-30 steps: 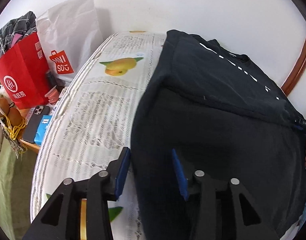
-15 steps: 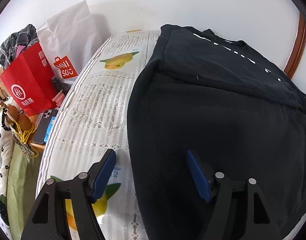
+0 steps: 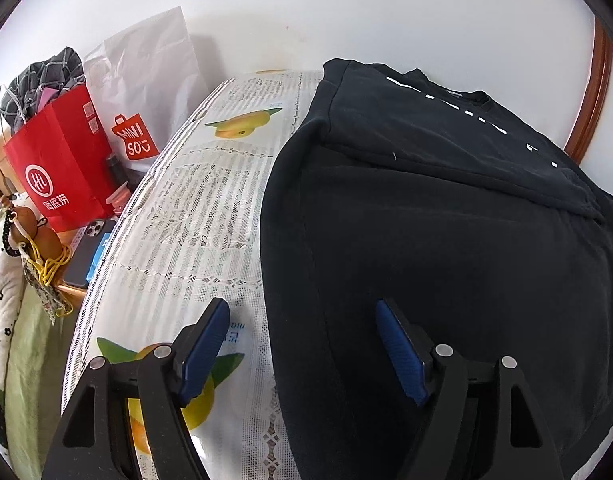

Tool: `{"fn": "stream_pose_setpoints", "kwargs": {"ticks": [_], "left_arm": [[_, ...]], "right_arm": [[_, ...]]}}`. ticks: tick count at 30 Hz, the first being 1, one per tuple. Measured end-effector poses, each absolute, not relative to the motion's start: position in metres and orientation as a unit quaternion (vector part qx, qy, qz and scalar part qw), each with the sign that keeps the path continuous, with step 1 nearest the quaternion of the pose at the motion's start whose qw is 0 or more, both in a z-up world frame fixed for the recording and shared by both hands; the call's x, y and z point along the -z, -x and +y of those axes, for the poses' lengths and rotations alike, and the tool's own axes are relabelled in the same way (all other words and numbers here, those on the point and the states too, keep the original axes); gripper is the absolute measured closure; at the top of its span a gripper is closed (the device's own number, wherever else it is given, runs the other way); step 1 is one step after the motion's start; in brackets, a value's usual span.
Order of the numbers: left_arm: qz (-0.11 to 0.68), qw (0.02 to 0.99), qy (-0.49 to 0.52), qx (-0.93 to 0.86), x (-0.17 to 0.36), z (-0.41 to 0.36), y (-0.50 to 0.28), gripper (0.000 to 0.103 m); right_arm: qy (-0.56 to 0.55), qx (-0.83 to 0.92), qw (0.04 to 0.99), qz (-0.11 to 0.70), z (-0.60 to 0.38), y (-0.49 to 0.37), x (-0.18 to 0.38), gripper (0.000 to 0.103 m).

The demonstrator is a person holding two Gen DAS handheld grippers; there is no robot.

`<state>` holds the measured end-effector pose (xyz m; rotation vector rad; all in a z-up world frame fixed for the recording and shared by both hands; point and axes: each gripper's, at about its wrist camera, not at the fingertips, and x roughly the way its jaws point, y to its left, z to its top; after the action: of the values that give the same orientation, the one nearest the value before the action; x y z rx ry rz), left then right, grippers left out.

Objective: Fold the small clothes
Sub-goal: 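Grasp the cuff of the plain sleeve with the right tool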

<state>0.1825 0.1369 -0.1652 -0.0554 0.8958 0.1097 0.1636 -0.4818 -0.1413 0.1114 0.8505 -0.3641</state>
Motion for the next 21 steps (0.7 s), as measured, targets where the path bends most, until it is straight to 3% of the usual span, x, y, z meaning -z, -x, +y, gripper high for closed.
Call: {"fn": "stream_pose_setpoints", "kwargs": {"ticks": [8,13,21], "left_arm": [[0.436,0.898,0.028,-0.059,0.166,0.138,-0.184,0.022],[0.437,0.897,0.030,-0.062,0.167,0.139,-0.184,0.019],[0.437,0.897,0.033,-0.060,0.167,0.139,-0.184,0.018]], "right_arm": [[-0.041,0.174,0.879,0.441,-0.478,-0.189,0.176,0.035],[-0.049,0.176,0.877,0.443,-0.482,-0.198,0.178,0.031],[-0.047,0.184,0.876,0.443,-0.480,-0.201,0.179,0.033]]}}
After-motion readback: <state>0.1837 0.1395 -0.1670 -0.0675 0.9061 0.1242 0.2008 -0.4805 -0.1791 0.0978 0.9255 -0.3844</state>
